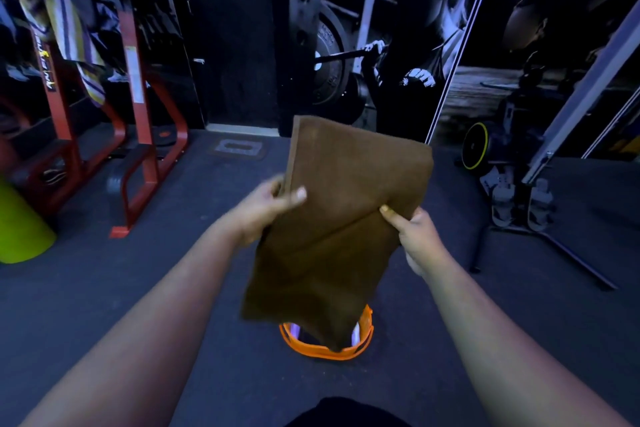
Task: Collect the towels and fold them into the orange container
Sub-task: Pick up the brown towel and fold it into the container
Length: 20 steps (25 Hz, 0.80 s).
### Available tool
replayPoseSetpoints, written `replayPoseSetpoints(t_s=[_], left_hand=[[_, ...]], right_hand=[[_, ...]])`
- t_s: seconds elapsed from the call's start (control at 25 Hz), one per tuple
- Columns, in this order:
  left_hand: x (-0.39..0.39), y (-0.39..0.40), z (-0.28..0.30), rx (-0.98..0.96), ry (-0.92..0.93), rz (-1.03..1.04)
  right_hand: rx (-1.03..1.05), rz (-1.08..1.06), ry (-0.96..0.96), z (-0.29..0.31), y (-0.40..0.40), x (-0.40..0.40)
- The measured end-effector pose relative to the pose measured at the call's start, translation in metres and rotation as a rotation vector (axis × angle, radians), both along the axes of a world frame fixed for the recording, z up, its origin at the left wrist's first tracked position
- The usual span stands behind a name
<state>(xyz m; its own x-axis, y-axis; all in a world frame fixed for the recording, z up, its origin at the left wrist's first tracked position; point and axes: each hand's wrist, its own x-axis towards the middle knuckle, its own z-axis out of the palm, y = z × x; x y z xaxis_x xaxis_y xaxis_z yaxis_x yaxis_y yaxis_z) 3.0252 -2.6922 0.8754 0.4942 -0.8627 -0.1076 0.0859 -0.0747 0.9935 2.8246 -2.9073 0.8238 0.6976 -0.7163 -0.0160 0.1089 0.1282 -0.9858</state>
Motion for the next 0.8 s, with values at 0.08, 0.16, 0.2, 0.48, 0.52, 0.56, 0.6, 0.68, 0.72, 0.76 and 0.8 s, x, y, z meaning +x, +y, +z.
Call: replayPoseSetpoints(t_s=[0.08, 0.16, 0.2, 0.48, 0.52, 0.56, 0.6, 0.68, 0.72, 0.76, 0.8], left_hand=[[-0.001, 0.017, -0.057, 0.14, 0.001, -0.076], [0.0, 0.015, -0.082, 0.078, 0.078, 0.059], [0.005, 0.012, -0.088, 0.04, 0.149, 0.133], [0.042, 0.021, -0.156, 0.358, 0.067, 0.403], [0.039, 0.022, -0.161, 0.38, 0.055, 0.451], [0.036, 0.022, -0.162, 0.386, 0.048, 0.473], [0.036, 0.022, -0.168, 0.383, 0.045, 0.447], [0.04, 0.021, -0.19, 0.385, -0.015, 0.233], [0.044, 0.018, -0.205, 0.456, -0.121, 0.104], [0.047, 0.014, -0.219, 0.57, -0.287, -0.009], [0.046, 0.009, -0.23, 0.692, -0.462, -0.094]], right_hand=[[0.068, -0.031, 0.019, -0.003, 0.001, 0.008], [0.171, -0.029, 0.1, -0.02, 0.001, 0.012], [0.208, 0.003, 0.165, -0.03, 0.003, 0.012], [0.015, -0.061, 0.418, -0.104, 0.036, 0.025], [-0.014, -0.124, 0.449, -0.11, 0.041, 0.028], [-0.028, -0.152, 0.483, -0.114, 0.045, 0.03], [-0.041, -0.145, 0.493, -0.121, 0.046, 0.03], [-0.069, -0.04, 0.512, -0.137, 0.043, 0.025], [-0.094, 0.039, 0.563, -0.145, 0.039, 0.023], [-0.133, 0.127, 0.637, -0.155, 0.035, 0.021], [-0.183, 0.202, 0.722, -0.165, 0.031, 0.02]])
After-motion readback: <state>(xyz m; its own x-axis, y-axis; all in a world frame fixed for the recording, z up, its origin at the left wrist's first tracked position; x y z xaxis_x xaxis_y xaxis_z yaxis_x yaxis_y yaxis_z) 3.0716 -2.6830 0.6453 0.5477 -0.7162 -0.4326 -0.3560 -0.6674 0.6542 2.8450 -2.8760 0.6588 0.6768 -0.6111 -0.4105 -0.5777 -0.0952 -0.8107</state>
